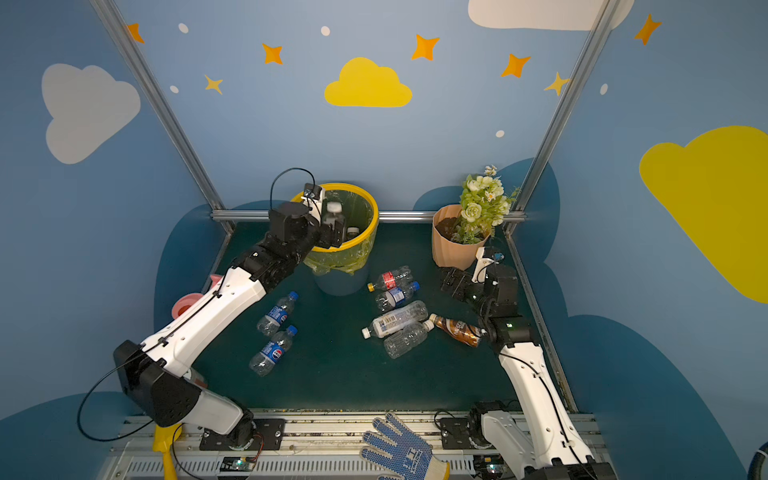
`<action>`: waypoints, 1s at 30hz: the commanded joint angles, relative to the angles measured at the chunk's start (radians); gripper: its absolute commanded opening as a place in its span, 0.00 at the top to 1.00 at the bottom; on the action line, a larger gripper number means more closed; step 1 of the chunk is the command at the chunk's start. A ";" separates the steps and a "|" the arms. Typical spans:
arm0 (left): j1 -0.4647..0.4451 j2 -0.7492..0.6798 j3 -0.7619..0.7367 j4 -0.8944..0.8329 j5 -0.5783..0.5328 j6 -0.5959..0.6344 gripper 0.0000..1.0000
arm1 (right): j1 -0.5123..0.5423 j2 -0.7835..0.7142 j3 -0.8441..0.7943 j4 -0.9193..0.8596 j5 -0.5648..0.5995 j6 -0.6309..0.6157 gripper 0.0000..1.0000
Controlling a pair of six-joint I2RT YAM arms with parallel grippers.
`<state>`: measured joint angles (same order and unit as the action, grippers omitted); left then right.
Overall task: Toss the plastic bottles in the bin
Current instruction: 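Open the left gripper to drop the grape-label bottle into the bin, then move the left gripper back down onto the tall clear bottle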
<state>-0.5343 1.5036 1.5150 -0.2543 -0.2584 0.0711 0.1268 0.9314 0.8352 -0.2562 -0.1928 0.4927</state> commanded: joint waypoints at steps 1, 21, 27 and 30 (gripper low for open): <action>-0.003 -0.147 0.015 0.036 0.043 -0.025 0.00 | -0.002 -0.016 -0.005 -0.016 0.023 -0.013 0.07; -0.079 -0.440 -0.343 -0.008 0.083 -0.034 0.00 | 0.001 0.074 0.018 0.026 -0.033 0.040 0.07; -0.185 -0.306 -0.253 -0.150 0.077 0.016 0.00 | 0.000 0.078 0.019 0.012 -0.009 0.039 0.07; -0.221 -0.209 -0.168 -0.266 0.120 0.044 0.00 | -0.001 0.071 0.020 -0.011 0.026 0.023 0.06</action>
<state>-0.7341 1.2366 1.2949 -0.3889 -0.1787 0.0750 0.1268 1.0073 0.8356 -0.2474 -0.2054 0.5247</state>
